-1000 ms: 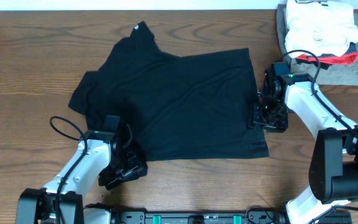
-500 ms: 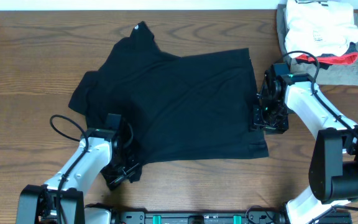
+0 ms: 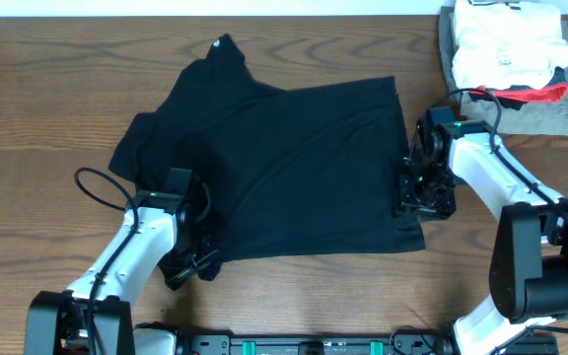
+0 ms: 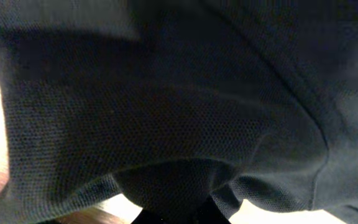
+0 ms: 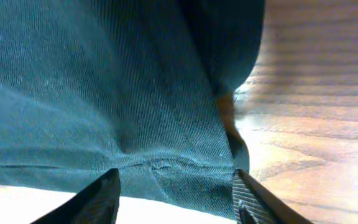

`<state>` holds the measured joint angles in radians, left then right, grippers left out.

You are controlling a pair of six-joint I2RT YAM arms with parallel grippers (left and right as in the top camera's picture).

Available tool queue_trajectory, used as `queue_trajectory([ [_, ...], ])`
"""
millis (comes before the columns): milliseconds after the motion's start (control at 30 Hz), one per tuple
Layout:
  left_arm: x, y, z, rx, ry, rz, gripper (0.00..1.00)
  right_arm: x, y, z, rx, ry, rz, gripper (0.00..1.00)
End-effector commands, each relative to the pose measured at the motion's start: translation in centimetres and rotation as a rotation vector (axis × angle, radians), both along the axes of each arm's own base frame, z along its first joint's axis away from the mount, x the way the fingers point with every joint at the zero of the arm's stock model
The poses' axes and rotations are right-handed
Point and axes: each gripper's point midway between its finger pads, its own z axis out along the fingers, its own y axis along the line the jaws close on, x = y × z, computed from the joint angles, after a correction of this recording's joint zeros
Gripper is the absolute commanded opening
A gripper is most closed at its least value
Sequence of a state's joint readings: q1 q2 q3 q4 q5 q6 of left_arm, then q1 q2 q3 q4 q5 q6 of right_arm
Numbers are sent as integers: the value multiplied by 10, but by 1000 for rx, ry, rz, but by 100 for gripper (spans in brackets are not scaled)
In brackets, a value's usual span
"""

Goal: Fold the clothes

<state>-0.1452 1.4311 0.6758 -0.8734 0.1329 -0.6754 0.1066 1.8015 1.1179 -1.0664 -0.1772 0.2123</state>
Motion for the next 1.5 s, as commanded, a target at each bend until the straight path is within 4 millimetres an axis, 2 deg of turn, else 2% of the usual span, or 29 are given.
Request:
queue_trajectory([
  [0, 9, 5, 1, 31, -29, -22, 6, -1, 7, 7, 18, -22, 21, 58],
  [133, 12, 5, 1, 29, -42, -21, 6, 2, 4, 22, -1, -72, 5, 57],
  [267, 14, 4, 0, 28, -51, -21, 6, -5, -8, 25, -77, -58, -16, 53],
  [467, 19, 4, 0, 26, -72, -21, 6, -9, -4, 7, -76, -67, -24, 39],
  [633, 20, 4, 0, 25, -75, -21, 6, -17, 4, -4, -74, -64, 5, 39],
  [900, 21, 4, 0, 26, -79, -33, 6, -17, 20, -13, -69, -99, 43, 41],
  [1167, 21, 4, 0, 26, -79, -33, 6, -26, 18, -28, -75, -93, 36, 36],
  [1467, 21, 4, 0, 24, -80, -55, 6, -21, 19, -29, -72, -114, 23, 14],
])
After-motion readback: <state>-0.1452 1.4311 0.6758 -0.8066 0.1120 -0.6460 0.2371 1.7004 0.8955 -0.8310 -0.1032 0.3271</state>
